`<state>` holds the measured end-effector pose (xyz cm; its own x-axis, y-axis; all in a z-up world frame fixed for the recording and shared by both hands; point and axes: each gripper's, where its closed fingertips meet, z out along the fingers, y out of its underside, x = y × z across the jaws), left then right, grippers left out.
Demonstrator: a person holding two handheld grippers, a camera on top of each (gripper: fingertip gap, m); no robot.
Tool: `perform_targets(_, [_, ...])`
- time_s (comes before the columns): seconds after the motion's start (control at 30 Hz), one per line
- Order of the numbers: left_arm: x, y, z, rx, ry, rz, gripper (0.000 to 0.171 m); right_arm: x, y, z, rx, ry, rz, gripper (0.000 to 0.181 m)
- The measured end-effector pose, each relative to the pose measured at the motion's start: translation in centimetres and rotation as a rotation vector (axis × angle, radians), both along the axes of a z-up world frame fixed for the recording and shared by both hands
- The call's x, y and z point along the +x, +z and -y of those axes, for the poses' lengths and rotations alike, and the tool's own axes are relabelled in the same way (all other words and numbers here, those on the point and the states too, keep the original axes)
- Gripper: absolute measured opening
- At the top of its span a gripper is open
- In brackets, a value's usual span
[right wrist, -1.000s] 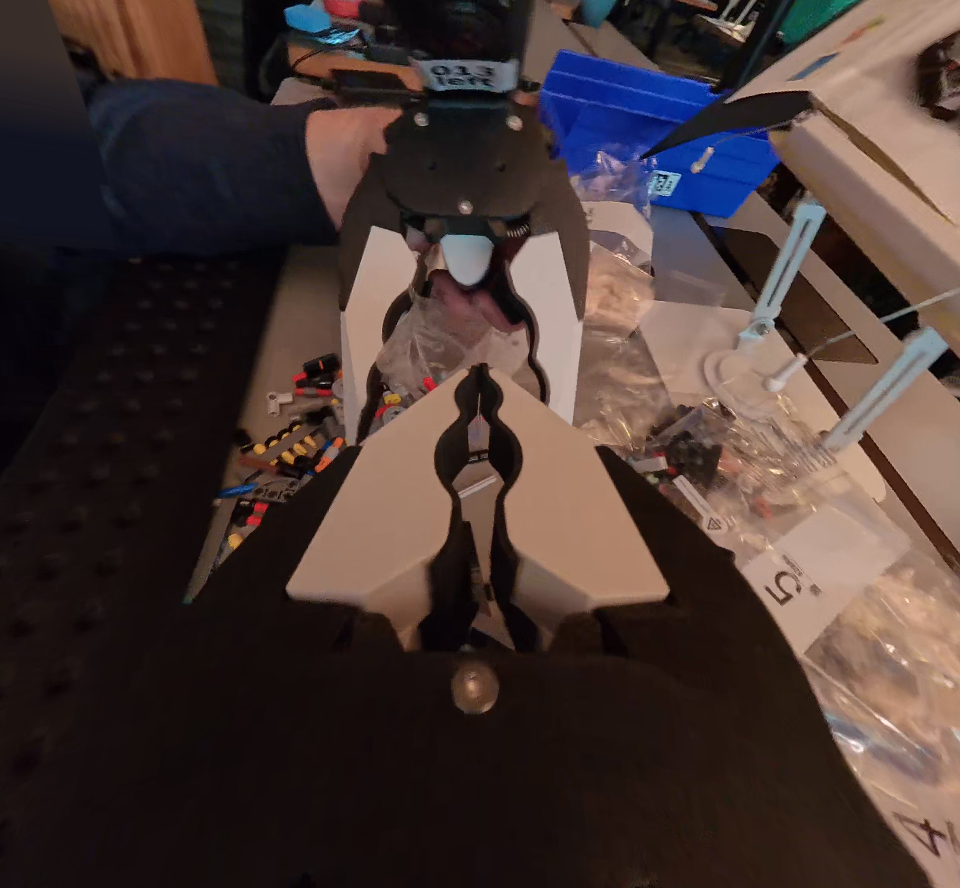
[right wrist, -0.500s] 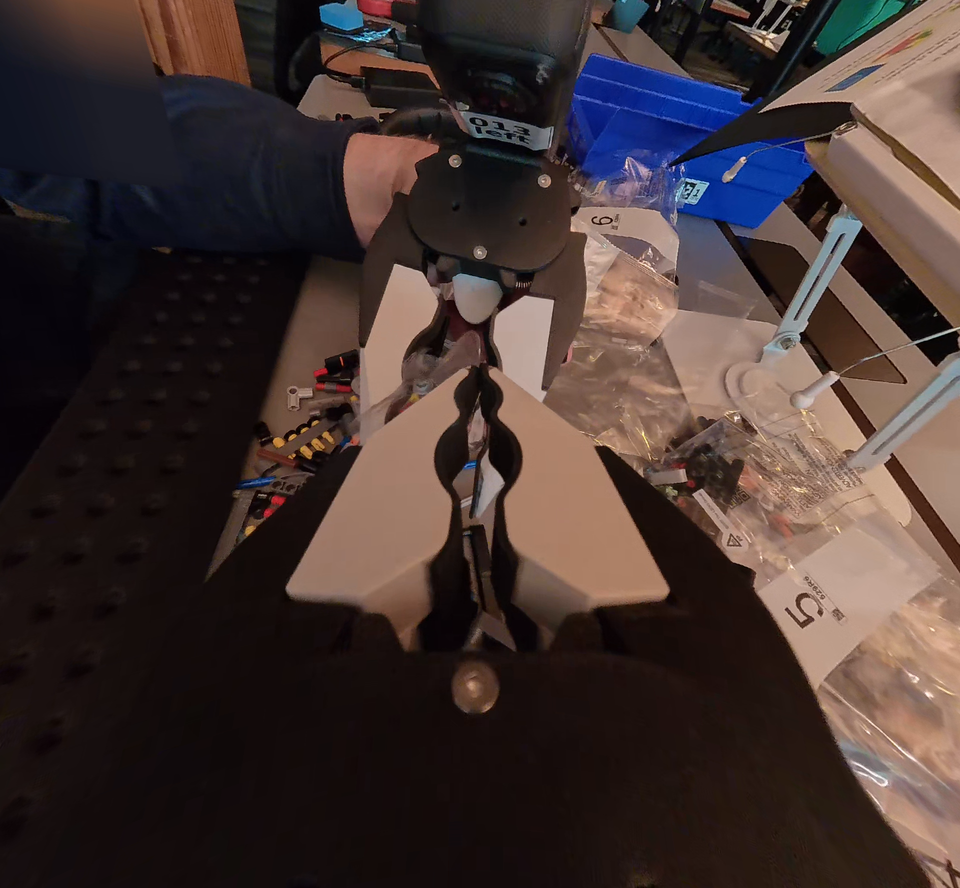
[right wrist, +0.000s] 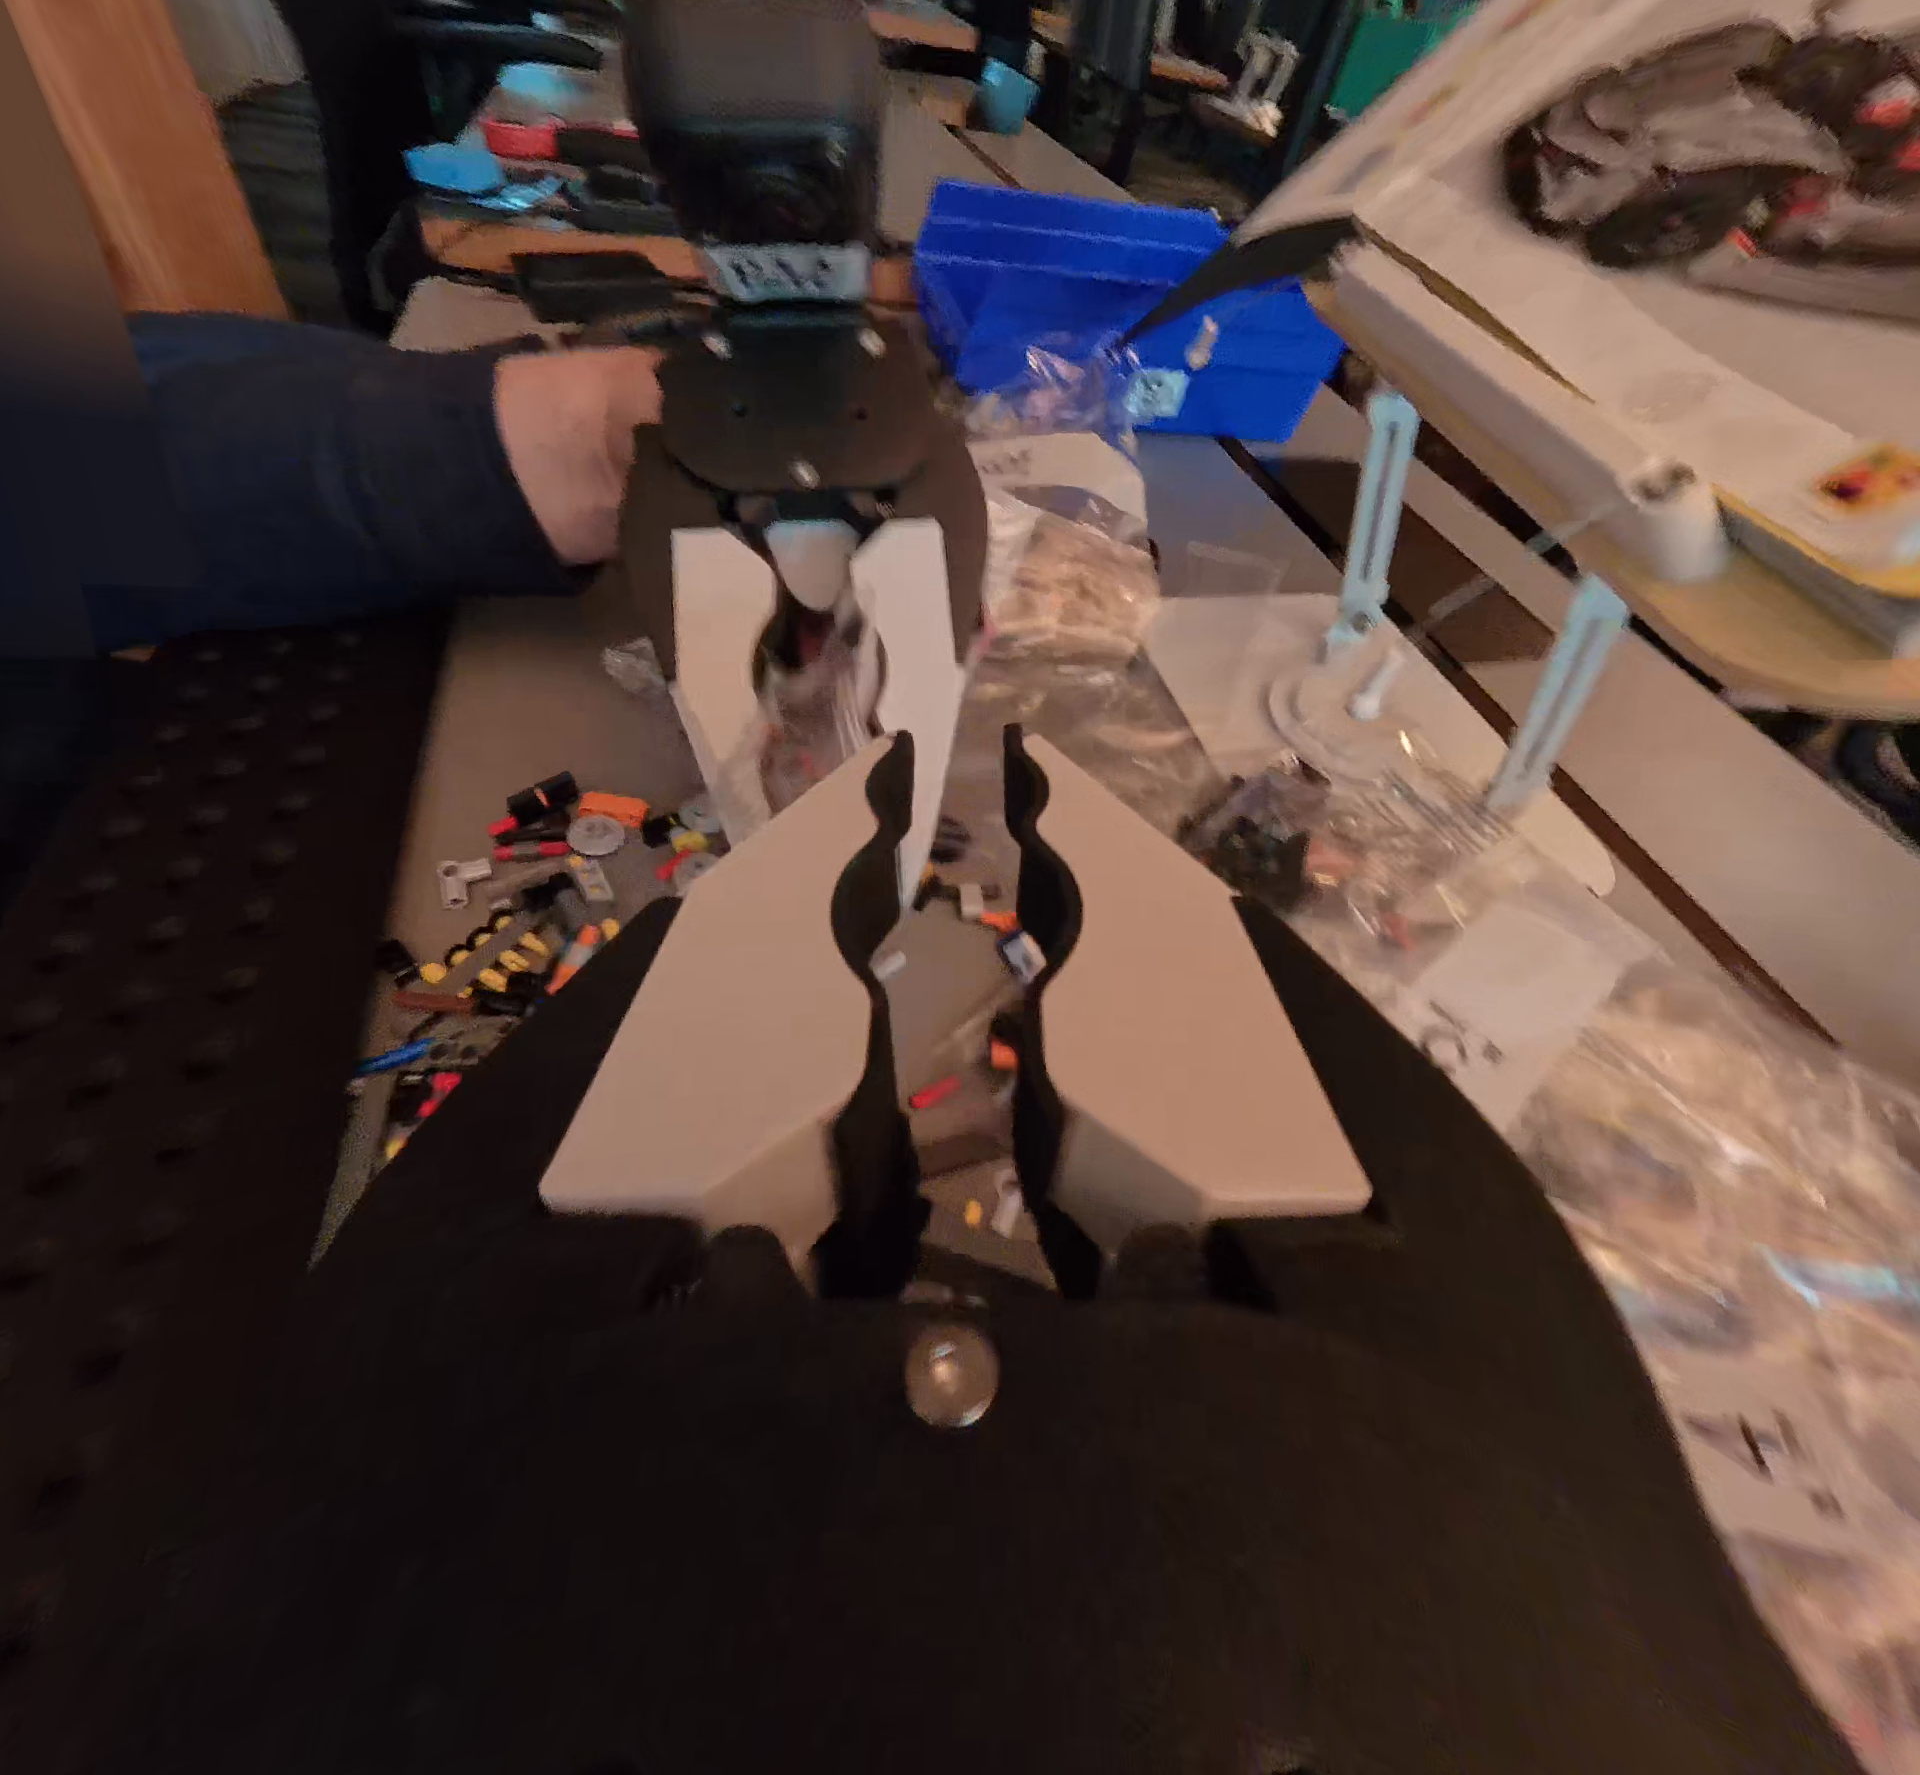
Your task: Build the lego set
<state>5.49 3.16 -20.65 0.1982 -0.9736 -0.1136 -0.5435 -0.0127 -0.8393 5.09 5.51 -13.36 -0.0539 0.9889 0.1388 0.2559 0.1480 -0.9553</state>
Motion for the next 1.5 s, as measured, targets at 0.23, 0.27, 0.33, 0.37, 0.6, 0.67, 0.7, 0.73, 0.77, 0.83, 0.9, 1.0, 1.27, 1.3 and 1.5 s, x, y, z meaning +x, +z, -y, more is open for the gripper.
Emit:
perform_targets(0.23, [-2.7,1.4,-1.9,0.036,0.110,0.049,0.027,0.9,-5.8,-1.5,-0.031,-0.080,0.313,0.005])
perform_targets(0.27, [-2.8,1.4,-2.1,0.040,0.119,0.052,0.027,1.1,-7.5,-1.7,0.007,-0.100,0.408,0.002])
perform_targets(0.33, [-3.0,1.3,-2.4,0.050,0.134,0.040,0.028,1.2,-10.0,-1.2,0.030,-0.098,0.545,0.002])
perform_targets(0.37, [-3.0,1.2,-2.4,0.053,0.135,0.034,0.028,1.0,-10.6,-0.7,0.014,-0.085,0.573,0.003])
perform_targets(0.6, [-2.9,0.9,-2.5,0.053,0.137,0.026,0.028,1.1,-13.2,-0.5,-0.007,-0.128,0.724,0.003])
perform_targets(0.67, [-2.8,0.9,-2.5,0.057,0.137,0.021,0.028,0.9,-13.4,-0.6,-0.013,-0.148,0.739,0.003])
perform_targets(0.7, [-2.8,0.9,-2.5,0.057,0.135,0.020,0.028,0.9,-13.4,-0.6,-0.020,-0.156,0.742,0.003])
perform_targets(0.73, [-2.7,1.0,-2.4,0.058,0.134,0.021,0.029,0.9,-13.5,-0.6,-0.021,-0.160,0.749,0.004])
perform_targets(0.77, [-2.7,1.0,-2.4,0.058,0.135,0.021,0.029,0.9,-13.5,-0.6,-0.018,-0.165,0.755,0.005])
perform_targets(0.83, [-2.7,1.1,-2.5,0.059,0.135,0.024,0.030,0.8,-13.6,-0.8,-0.028,-0.180,0.758,0.007])
perform_targets(0.9, [-2.7,1.1,-2.5,0.060,0.136,0.025,0.031,0.9,-13.6,-0.8,-0.039,-0.191,0.771,0.009])
perform_targets(1.0, [-2.7,1.2,-2.4,0.061,0.135,0.026,0.031,0.9,-13.9,-1.0,-0.054,-0.220,0.803,0.011])
perform_targets(1.27, [-2.7,1.5,-2.4,0.065,0.136,0.036,0.033,0.9,-14.5,-1.6,-0.044,-0.280,0.894,0.002])
perform_targets(1.3, [-2.7,1.5,-2.4,0.066,0.137,0.037,0.032,0.9,-14.5,-1.6,-0.043,-0.283,0.900,0.000])
perform_targets(1.5, [-2.8,2.0,-2.4,0.076,0.137,0.049,0.033,1.1,-14.3,-1.5,-0.071,-0.266,0.881,0.000])
